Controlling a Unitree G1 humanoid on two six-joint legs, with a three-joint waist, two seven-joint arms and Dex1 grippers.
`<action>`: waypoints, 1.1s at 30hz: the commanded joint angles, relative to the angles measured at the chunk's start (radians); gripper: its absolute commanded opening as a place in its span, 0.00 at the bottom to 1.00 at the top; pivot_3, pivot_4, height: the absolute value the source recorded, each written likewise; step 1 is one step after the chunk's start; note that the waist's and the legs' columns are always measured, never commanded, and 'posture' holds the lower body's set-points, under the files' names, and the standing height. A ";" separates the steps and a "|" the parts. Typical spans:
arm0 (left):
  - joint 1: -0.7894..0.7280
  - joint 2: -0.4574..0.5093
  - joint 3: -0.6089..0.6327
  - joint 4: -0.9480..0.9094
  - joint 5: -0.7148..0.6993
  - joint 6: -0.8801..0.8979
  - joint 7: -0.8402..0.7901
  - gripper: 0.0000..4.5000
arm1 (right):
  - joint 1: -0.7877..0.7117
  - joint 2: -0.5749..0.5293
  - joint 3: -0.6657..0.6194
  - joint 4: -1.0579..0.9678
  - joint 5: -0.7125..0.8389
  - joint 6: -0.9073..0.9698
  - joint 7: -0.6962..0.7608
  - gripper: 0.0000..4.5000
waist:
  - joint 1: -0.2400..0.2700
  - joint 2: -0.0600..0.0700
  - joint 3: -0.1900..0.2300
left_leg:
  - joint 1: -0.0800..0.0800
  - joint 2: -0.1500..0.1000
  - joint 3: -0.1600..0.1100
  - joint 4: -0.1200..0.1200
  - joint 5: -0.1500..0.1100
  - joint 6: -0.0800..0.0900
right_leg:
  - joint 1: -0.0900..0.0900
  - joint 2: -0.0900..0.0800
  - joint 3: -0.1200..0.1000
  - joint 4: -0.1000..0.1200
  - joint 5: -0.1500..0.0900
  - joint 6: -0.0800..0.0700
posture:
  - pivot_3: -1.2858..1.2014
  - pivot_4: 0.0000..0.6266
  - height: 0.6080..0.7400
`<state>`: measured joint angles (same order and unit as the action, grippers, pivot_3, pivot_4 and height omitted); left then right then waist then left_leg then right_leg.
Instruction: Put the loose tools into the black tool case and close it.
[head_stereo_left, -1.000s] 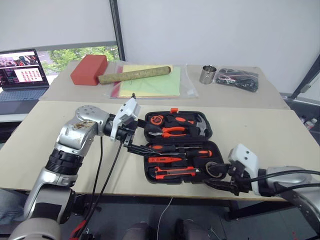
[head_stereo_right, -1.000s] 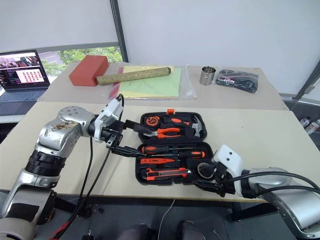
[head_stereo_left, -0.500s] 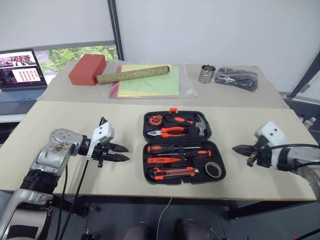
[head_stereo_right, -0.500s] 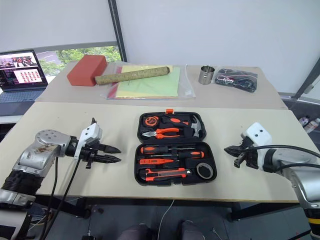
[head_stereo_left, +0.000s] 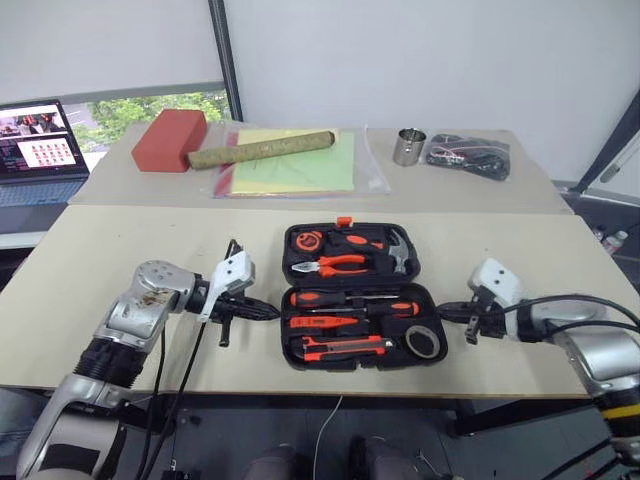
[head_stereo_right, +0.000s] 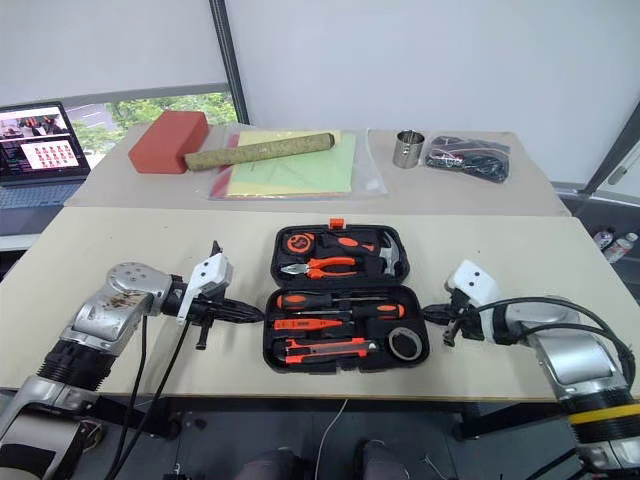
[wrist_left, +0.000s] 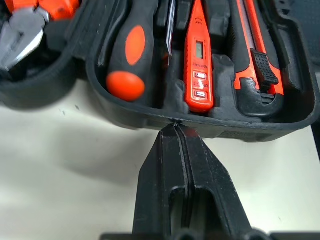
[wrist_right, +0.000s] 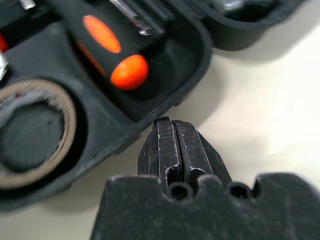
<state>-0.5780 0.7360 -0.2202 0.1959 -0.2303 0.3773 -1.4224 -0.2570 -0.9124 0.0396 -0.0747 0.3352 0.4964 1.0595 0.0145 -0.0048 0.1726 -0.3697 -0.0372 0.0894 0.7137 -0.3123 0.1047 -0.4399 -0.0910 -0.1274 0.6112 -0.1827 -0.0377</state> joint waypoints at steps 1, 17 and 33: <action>0.016 0.004 -0.021 -0.120 -0.046 0.033 -0.056 0.01 | 0.047 0.004 -0.027 -0.140 0.074 0.000 0.058 0.00 | -0.001 0.000 0.000 | 0.000 0.000 0.000 0.000 0.000 0.000 | 0.000 0.000 0.000 0.000 0.000 0.000 | 0.52 0.24 0.98; -0.007 0.072 0.137 0.161 -0.006 0.164 0.131 0.40 | 0.213 0.008 -0.385 -0.131 0.115 0.170 -0.167 0.41 | 0.003 0.000 0.000 | 0.001 0.000 0.000 0.001 -0.003 -0.007 | 0.001 0.000 0.001 0.002 -0.002 0.003 | 0.52 0.24 0.98; -0.404 -0.263 0.205 0.531 -0.049 0.491 0.467 0.98 | -0.428 0.247 -0.159 0.279 0.056 0.477 -0.495 0.99 | -0.005 0.000 0.000 | 0.000 -0.001 0.001 -0.001 0.002 -0.002 | -0.002 0.000 0.001 0.004 0.001 0.000 | 0.52 0.24 0.98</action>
<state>-0.9645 0.4770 -0.0235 0.7063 -0.2922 0.8923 -0.9768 -0.6612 -0.6623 -0.1315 0.1757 0.4242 0.9892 0.5839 0.0098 -0.0051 0.1730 -0.3700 -0.0386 0.0909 0.7123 -0.3106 0.1032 -0.4414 -0.0905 -0.1266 0.6152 -0.1812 -0.0374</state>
